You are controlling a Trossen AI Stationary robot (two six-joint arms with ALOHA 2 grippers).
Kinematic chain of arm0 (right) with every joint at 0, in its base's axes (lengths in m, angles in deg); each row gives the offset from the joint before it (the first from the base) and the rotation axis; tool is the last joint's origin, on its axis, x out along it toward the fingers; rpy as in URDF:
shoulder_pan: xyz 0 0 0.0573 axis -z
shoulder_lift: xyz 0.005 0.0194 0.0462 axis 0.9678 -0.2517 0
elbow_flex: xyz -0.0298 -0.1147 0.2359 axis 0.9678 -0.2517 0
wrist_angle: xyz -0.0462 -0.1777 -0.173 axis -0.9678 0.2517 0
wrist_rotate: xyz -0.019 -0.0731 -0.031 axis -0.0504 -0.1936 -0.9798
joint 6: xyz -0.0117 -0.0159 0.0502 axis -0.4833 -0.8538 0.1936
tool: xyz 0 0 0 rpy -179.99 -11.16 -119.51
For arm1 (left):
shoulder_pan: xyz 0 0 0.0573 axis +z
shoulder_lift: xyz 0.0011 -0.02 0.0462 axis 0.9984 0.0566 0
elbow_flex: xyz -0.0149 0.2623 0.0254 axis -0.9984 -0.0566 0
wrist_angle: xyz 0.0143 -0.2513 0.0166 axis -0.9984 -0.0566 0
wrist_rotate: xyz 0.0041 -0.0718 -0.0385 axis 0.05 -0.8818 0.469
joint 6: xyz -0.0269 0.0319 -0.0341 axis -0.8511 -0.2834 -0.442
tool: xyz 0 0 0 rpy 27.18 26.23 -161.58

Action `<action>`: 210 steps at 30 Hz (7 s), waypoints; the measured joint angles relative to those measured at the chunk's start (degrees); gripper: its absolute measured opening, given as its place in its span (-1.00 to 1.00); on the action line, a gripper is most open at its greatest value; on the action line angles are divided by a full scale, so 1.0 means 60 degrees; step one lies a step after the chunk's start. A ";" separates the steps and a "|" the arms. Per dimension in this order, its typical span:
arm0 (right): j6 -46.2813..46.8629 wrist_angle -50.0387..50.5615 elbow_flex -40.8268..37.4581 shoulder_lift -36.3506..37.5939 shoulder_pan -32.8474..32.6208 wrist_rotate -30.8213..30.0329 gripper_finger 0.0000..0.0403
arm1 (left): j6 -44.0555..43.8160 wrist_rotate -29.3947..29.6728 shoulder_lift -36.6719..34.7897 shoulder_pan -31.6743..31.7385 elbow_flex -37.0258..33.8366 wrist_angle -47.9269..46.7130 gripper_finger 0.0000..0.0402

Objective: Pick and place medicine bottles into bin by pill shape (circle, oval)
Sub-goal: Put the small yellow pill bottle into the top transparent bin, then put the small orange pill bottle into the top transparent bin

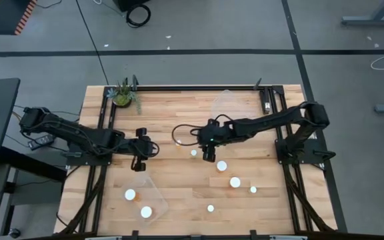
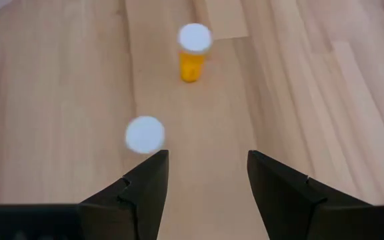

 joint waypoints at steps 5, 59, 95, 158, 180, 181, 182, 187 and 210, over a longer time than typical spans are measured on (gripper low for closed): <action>-0.0211 0.0818 0.1028 -0.0670 -0.0363 0.0002 0.05 | 0.0225 0.0100 -0.0922 0.0000 0.0006 -0.0188 -0.48; -0.0286 0.3084 0.4339 -0.3540 -0.0914 -0.0733 0.12 | 0.0210 0.0606 -0.6130 0.0000 -0.4678 0.4402 -0.48; -0.0171 0.2694 0.3563 -0.3526 -0.0663 -0.0739 -0.23 | 0.0006 0.0606 -0.6126 -0.0004 -0.4678 0.4405 -0.48; -0.0116 0.4912 0.2669 -0.1081 0.5942 -0.0633 -0.32 | -0.0074 0.0605 -0.6125 -0.0002 -0.4675 0.4234 -0.48; -0.0443 0.2506 0.0683 -0.1096 0.6533 0.0189 -0.13 | -0.0074 0.0603 -0.6126 0.0000 -0.4675 0.4237 -0.48; -0.0444 0.2511 0.0692 -0.1088 0.6528 0.0189 -0.11 | -0.0074 0.0606 -0.6126 0.0000 -0.4675 0.4237 -0.48; -0.0444 0.2566 0.0692 -0.1066 0.6527 0.0189 -0.08 | -0.0074 0.0604 -0.6126 0.0000 -0.4675 0.4237 -0.48; -0.0433 0.2702 0.0692 -0.0693 0.6521 0.0142 0.01 | -0.0074 0.0606 -0.6125 0.0000 -0.4675 0.4241 -0.48; -0.0409 0.0780 0.0714 0.0373 0.2778 0.0097 0.05 | -0.0074 0.0635 -0.6126 0.0000 -0.4671 0.4255 -0.48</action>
